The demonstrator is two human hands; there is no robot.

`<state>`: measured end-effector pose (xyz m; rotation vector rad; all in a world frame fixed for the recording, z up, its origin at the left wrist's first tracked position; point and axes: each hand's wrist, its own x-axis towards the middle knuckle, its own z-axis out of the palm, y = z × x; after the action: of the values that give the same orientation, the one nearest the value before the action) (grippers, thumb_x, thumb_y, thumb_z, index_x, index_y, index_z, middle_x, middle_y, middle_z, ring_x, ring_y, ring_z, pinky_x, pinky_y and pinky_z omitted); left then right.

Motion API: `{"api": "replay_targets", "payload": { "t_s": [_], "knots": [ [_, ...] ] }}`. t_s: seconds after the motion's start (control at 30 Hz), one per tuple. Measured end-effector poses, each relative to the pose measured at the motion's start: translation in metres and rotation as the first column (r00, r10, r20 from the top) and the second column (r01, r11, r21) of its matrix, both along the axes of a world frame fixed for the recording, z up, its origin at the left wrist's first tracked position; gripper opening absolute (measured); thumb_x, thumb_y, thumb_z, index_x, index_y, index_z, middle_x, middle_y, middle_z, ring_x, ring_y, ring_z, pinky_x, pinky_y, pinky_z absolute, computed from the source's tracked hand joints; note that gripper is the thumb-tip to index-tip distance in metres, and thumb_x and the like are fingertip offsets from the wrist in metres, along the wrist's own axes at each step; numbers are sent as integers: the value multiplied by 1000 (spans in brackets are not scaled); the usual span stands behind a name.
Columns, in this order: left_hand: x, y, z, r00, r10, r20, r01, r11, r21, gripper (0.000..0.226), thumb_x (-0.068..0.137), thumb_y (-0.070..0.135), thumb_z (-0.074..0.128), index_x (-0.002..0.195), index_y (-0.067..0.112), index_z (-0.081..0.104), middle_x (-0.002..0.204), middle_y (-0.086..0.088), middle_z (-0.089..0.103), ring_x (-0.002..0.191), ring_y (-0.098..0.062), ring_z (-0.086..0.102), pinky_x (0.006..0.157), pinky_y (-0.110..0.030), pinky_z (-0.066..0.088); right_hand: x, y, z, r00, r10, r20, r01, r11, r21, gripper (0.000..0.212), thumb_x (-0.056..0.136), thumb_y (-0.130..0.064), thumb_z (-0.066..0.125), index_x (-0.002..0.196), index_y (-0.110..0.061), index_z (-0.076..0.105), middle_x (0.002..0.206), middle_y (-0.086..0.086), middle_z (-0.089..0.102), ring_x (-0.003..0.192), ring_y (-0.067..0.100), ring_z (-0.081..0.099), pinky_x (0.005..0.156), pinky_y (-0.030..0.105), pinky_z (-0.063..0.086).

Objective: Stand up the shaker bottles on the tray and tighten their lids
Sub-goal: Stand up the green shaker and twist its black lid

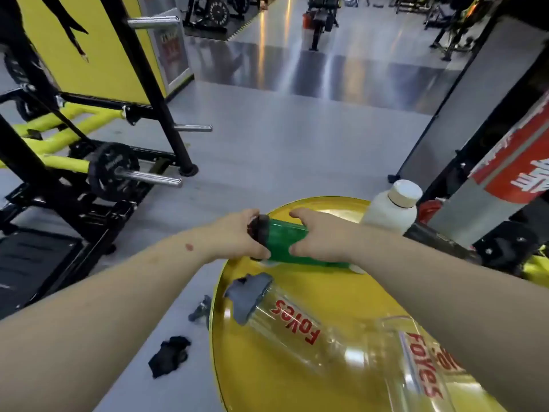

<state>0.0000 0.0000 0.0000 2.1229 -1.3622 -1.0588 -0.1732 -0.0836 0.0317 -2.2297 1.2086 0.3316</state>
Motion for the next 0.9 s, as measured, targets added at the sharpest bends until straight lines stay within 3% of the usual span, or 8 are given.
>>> {"api": "replay_targets", "payload": {
  "t_s": [0.07, 0.13, 0.33, 0.53, 0.63, 0.73, 0.83, 0.9],
  "knots": [
    [4, -5, -9, 998, -52, 30, 53, 998, -24, 79, 71, 16, 87, 141, 23, 50, 127, -1, 66, 104, -16, 62, 83, -29, 56, 9, -4, -11, 997, 57, -55, -61, 994, -92, 73, 91, -31, 69, 157, -20, 40, 149, 12, 59, 130, 34, 59, 104, 39, 51],
    [5, -10, -21, 998, -23, 64, 26, 998, -49, 80, 68, 18, 88, 138, 24, 51, 116, 4, 65, 102, -17, 63, 85, -32, 56, 11, -7, -24, 989, 89, -118, -109, 979, -175, 65, 89, -37, 65, 150, -22, 46, 141, 12, 60, 129, 39, 55, 107, 47, 49],
    [8, -18, -36, 994, 72, 84, -61, 989, -134, 86, 65, 20, 86, 143, 26, 49, 120, -3, 68, 108, -25, 66, 90, -39, 56, 7, -12, -46, 992, 61, -109, -92, 949, -303, 59, 88, -27, 68, 144, -27, 47, 133, 5, 59, 126, 36, 48, 99, 47, 48],
    [11, -21, -6, 983, 71, 170, -20, 958, -286, 83, 56, 22, 79, 134, 39, 56, 123, -6, 64, 109, -18, 64, 93, -28, 54, 2, -10, -41, 997, 21, 78, 7, 942, -335, 71, 83, -31, 79, 144, -21, 45, 138, 7, 59, 126, 35, 50, 101, 42, 44],
    [5, -26, 22, 956, -1, 294, 101, 940, -325, 84, 62, 15, 79, 138, 40, 54, 133, -10, 47, 125, -21, 49, 100, -21, 41, -4, -12, -24, 982, -32, 188, 82, 959, -270, 74, 82, -34, 80, 145, -18, 45, 138, 11, 58, 126, 34, 55, 100, 41, 47],
    [-12, -28, 43, 880, -69, 470, 253, 906, -340, 82, 68, 15, 76, 140, 45, 53, 137, -9, 48, 128, -30, 48, 107, -32, 40, -15, -11, -3, 956, -113, 270, 152, 980, -130, 74, 82, -34, 81, 144, -18, 44, 132, 7, 60, 110, 25, 59, 85, 37, 52],
    [-31, -31, 47, 818, -142, 558, 379, 863, -335, 77, 74, 17, 74, 144, 40, 51, 137, -8, 53, 131, -32, 43, 106, -34, 32, -31, -11, 23, 950, -204, 237, 201, 979, 41, 66, 83, -38, 81, 137, -23, 45, 115, -1, 62, 101, 20, 61, 69, 28, 48],
    [-39, -32, 49, 827, -164, 538, 391, 855, -341, 83, 71, 22, 75, 147, 35, 45, 138, -5, 51, 133, -28, 42, 108, -34, 31, -42, -13, 36, 947, -248, 202, 234, 968, 90, 63, 76, -43, 82, 128, -26, 51, 110, -3, 66, 100, 18, 65, 75, 31, 54]
  ]
}}
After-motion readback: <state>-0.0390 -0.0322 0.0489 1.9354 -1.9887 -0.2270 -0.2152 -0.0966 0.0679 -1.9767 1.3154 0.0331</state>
